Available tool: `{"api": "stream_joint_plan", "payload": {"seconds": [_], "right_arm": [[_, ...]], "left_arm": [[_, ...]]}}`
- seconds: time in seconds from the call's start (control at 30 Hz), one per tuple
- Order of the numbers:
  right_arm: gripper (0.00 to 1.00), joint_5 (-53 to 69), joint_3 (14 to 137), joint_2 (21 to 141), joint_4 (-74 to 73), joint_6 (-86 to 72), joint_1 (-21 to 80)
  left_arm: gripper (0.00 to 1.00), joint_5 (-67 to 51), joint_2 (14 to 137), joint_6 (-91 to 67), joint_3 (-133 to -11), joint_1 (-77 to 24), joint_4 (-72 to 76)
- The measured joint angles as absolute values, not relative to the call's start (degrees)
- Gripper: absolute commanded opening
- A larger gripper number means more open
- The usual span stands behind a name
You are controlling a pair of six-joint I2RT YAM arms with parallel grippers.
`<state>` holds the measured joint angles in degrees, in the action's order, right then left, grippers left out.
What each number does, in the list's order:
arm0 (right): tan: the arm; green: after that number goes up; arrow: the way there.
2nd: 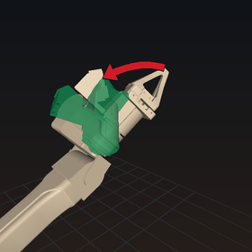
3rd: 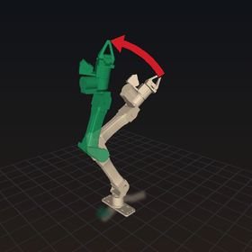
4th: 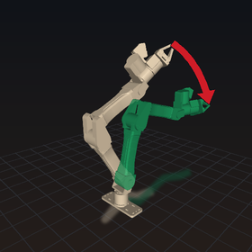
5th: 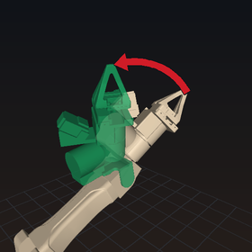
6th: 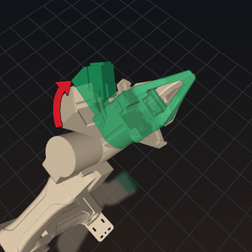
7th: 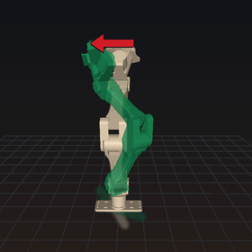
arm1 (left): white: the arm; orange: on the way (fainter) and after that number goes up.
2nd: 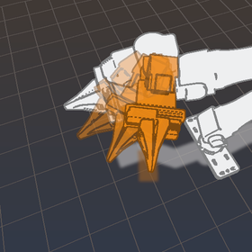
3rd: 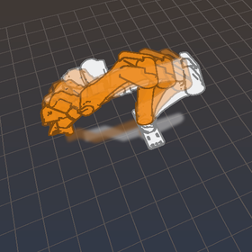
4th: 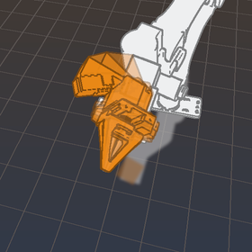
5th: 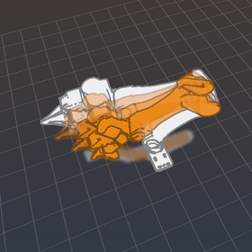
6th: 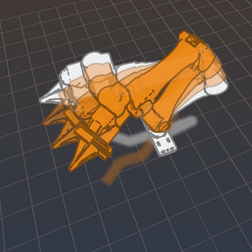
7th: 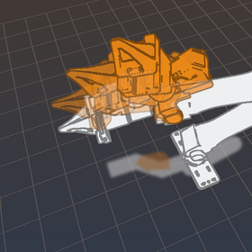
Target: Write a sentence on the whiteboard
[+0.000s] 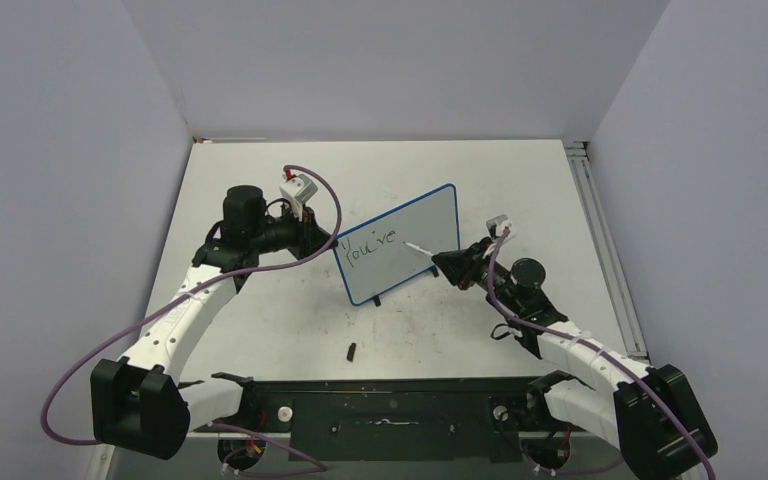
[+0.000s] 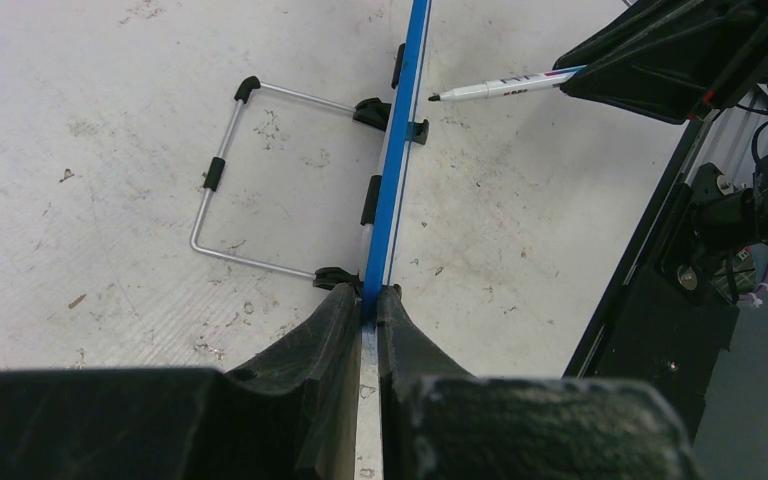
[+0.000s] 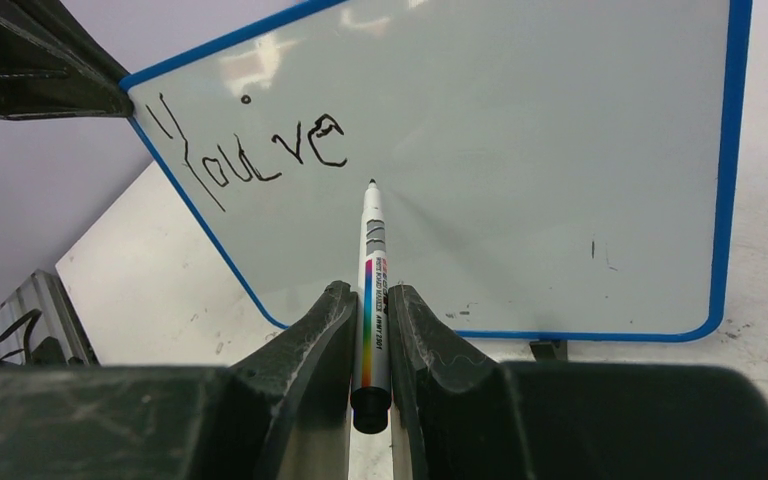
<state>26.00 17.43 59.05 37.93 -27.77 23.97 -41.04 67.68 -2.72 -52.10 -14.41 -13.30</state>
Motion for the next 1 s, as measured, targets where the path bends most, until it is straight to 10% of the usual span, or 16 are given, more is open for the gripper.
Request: {"api": "stream_joint_plan", "payload": {"seconds": [1.0], "right_arm": [[0.05, 26.6, 17.3, 63.2, 48.4, -31.4, 19.5]], "left_arm": [[0.00, -41.1, 67.7, -2.7, -52.1, -14.4, -13.3]]}}
